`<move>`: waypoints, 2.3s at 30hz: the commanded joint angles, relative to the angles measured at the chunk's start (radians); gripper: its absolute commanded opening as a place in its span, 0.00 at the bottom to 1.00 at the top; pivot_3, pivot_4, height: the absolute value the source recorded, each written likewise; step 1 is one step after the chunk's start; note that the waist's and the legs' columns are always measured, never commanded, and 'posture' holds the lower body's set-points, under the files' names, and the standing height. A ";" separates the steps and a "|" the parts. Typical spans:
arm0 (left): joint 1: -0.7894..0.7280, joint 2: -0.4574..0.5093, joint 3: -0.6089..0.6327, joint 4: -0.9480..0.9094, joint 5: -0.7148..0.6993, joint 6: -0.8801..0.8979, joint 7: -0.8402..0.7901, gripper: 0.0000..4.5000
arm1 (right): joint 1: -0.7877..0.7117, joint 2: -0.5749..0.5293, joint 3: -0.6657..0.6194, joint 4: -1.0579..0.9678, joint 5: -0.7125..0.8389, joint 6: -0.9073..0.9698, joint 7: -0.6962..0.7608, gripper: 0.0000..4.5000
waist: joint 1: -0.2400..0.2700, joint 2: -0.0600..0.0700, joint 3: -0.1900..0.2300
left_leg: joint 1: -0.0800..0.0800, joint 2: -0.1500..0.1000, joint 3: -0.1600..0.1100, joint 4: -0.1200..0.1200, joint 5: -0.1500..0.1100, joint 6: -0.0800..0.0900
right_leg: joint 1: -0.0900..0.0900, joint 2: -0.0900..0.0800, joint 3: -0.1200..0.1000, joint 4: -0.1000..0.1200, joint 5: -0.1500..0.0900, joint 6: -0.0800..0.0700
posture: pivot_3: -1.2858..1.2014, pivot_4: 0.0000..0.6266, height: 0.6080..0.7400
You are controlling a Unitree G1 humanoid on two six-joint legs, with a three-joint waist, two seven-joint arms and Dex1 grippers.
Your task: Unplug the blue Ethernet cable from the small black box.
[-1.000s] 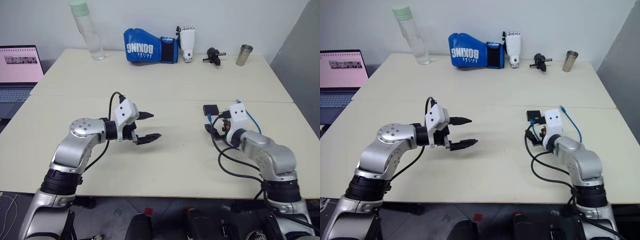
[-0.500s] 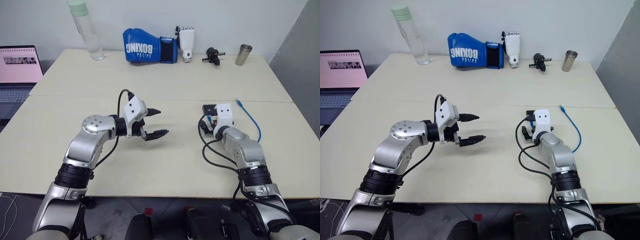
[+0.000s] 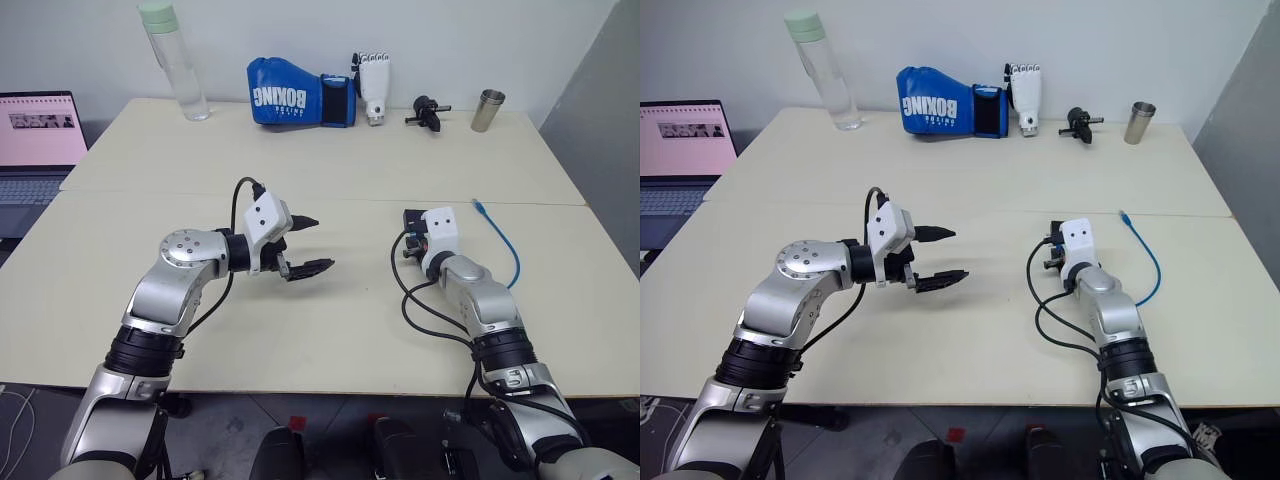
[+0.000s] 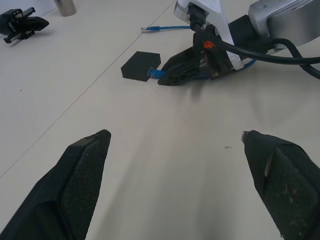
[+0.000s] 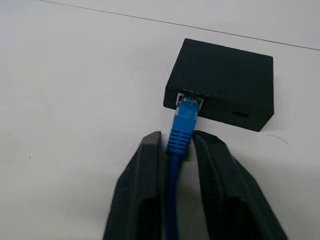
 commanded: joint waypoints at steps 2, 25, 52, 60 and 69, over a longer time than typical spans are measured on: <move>0.006 -0.003 0.021 -0.029 0.000 -0.016 0.016 1.00 | 0.015 -0.034 -0.024 -0.024 -0.016 0.008 0.013 0.02 | 0.001 0.000 0.000 | 0.000 0.000 0.000 0.000 0.000 0.000 | 0.000 0.000 0.000 0.000 0.000 0.000 | 0.52 0.24 1.00; -0.269 -0.019 0.243 0.085 -0.441 0.514 -0.023 1.00 | -0.196 -0.542 0.236 0.140 -0.468 -1.370 0.361 0.02 | -0.020 0.001 0.002 | 0.001 0.000 0.000 0.000 0.002 -0.003 | 0.000 0.000 -0.001 -0.001 0.000 0.000 | 0.52 0.24 1.00; -0.293 -0.071 0.195 0.118 -0.407 0.464 -0.044 0.37 | -0.263 -0.392 0.242 0.081 -0.557 -1.399 0.258 0.02 | -0.019 0.002 0.001 | 0.001 0.000 0.000 0.000 0.004 -0.007 | 0.001 -0.002 0.001 0.001 0.000 0.000 | 0.52 0.24 1.00; -0.280 -0.077 0.179 0.108 -0.394 0.436 -0.058 0.17 | -0.274 -0.369 0.235 0.049 -0.548 -1.375 0.246 0.02 | -0.019 0.002 0.001 | 0.001 0.000 0.000 0.000 0.004 -0.007 | 0.000 -0.002 0.001 0.001 0.000 0.000 | 0.52 0.24 1.00; -0.269 -0.054 0.145 0.108 -0.361 0.417 -0.096 0.17 | -0.201 -0.382 0.273 -0.105 -0.272 -1.153 0.558 0.46 | -0.019 0.002 0.001 | 0.000 0.000 -0.001 0.000 0.004 -0.007 | 0.001 -0.002 0.001 0.001 0.000 0.000 | 0.52 0.24 1.00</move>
